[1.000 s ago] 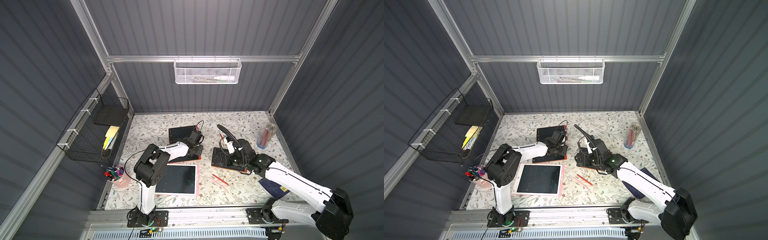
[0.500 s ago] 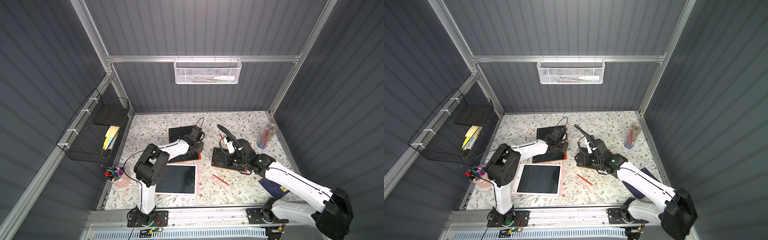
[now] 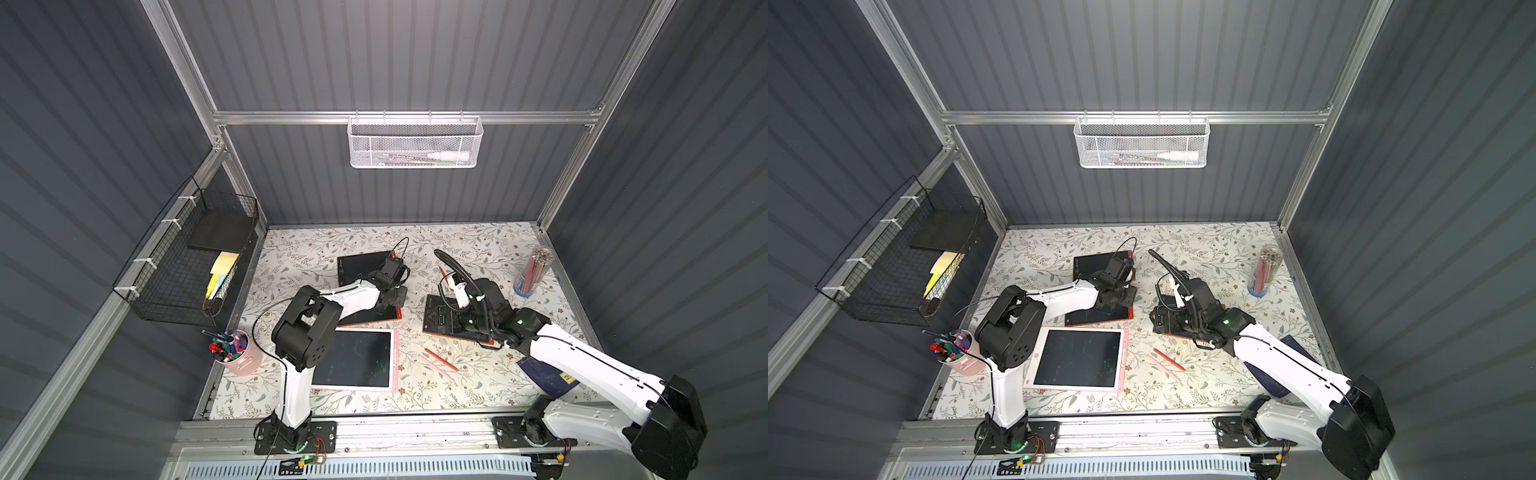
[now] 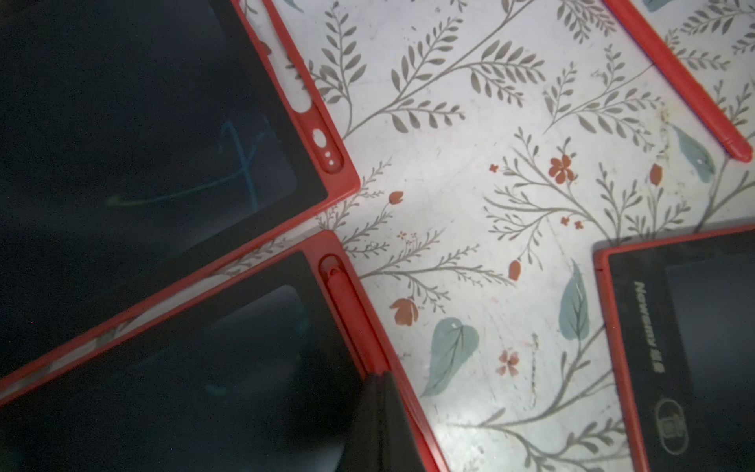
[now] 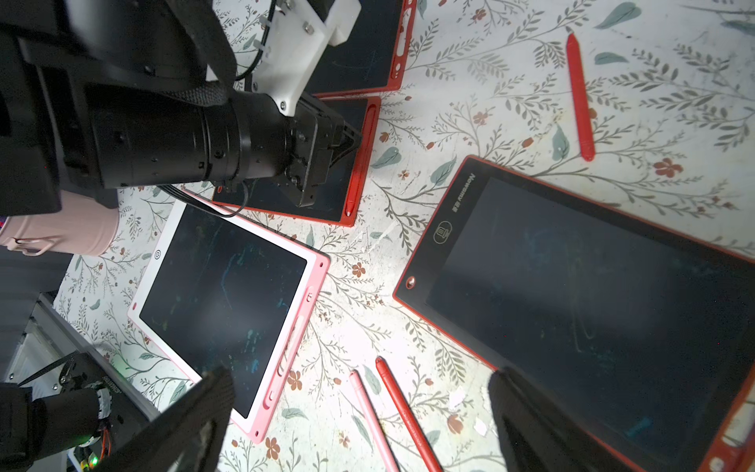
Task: Place the stylus back onto the writing tablet
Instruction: Adjust the stylus on the writing tablet.
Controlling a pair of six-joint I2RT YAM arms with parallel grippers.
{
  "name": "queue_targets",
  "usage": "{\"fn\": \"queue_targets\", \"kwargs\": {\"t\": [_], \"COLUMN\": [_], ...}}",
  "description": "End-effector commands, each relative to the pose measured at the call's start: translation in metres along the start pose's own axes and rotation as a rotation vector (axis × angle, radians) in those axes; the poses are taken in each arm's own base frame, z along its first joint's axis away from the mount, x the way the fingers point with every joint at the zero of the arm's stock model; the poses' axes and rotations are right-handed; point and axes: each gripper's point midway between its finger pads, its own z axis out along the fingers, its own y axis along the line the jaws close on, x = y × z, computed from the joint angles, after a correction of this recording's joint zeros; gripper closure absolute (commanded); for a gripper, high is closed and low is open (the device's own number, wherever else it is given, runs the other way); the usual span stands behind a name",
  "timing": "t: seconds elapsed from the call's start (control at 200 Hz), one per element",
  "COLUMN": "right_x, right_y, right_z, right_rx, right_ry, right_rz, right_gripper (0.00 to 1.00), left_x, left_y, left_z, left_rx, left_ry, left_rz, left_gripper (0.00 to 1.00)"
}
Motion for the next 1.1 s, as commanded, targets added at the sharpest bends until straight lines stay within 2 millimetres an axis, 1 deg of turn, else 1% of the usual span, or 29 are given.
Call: {"fn": "queue_targets", "kwargs": {"t": [0.0, 0.01, 0.025, 0.39, 0.52, 0.585, 0.65, 0.66, 0.675, 0.74, 0.795, 0.86, 1.091], "right_x": [0.003, 0.003, 0.003, 0.004, 0.004, 0.004, 0.003, 0.003, 0.003, 0.003, 0.003, 0.003, 0.002], "right_y": [-0.004, -0.004, -0.004, -0.005, -0.005, -0.005, -0.005, -0.005, -0.005, -0.005, -0.004, -0.003, -0.003], "right_z": [0.001, 0.002, 0.002, 0.003, 0.003, 0.003, 0.003, 0.003, 0.004, 0.004, 0.004, 0.004, 0.004], "right_rx": [0.016, 0.016, 0.016, 0.019, 0.022, 0.021, 0.023, 0.023, 0.023, 0.020, 0.018, 0.015, 0.017], "right_ry": [-0.001, 0.000, 0.000, 0.003, 0.002, 0.001, 0.001, 0.001, 0.001, 0.003, 0.005, 0.005, 0.003], "right_rz": [0.007, 0.007, 0.006, 0.007, 0.006, 0.006, 0.004, 0.004, 0.003, 0.005, 0.005, 0.004, -0.001], "right_gripper": [0.01, 0.01, 0.01, 0.01, 0.01, 0.01, 0.01, 0.01, 0.01, 0.01, 0.01, 0.01, 0.01], "left_x": [0.018, 0.026, 0.028, 0.036, 0.030, 0.021, 0.016, 0.002, -0.004, -0.011, -0.013, -0.012, 0.004], "left_y": [0.003, 0.004, 0.005, 0.006, 0.005, 0.005, 0.005, 0.001, 0.000, -0.005, -0.010, -0.010, -0.007], "left_z": [0.010, 0.012, 0.013, 0.015, 0.011, 0.006, 0.003, -0.002, -0.004, -0.007, -0.008, -0.008, 0.000], "left_rx": [-0.005, -0.009, -0.010, -0.012, -0.008, -0.014, -0.013, -0.005, 0.002, 0.024, 0.050, 0.053, 0.044], "left_ry": [0.044, 0.061, 0.066, 0.081, 0.073, 0.054, 0.039, 0.009, -0.005, -0.023, -0.025, -0.022, 0.018], "left_rz": [0.009, 0.010, 0.011, 0.014, 0.013, 0.007, 0.000, -0.003, -0.005, -0.007, -0.002, 0.001, 0.012], "left_gripper": [1.00, 1.00, 1.00, 1.00, 1.00, 1.00, 1.00, 1.00, 1.00, 1.00, 1.00, 1.00, 1.00]}}
